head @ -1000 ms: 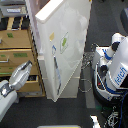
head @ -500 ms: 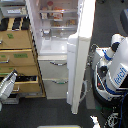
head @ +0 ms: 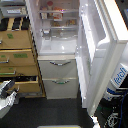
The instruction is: Opening the fridge
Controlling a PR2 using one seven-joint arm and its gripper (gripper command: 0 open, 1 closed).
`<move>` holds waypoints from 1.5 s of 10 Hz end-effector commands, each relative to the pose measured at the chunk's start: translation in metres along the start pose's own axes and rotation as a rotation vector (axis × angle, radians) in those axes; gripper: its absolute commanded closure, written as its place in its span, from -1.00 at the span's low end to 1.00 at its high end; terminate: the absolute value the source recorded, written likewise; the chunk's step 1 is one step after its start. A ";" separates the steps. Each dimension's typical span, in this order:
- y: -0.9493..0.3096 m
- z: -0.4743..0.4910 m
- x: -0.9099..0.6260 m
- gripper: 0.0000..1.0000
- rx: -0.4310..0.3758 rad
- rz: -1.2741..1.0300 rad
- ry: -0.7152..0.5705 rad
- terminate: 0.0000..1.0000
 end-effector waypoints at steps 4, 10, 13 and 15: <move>0.140 -0.179 0.123 -1.00 0.271 0.449 0.103 -1.00; -0.161 -0.291 0.447 -1.00 0.125 -0.104 0.084 -1.00; -0.284 -0.303 0.443 -1.00 0.043 -0.343 0.116 -1.00; -0.246 -0.274 0.385 -1.00 0.082 -0.292 0.130 -1.00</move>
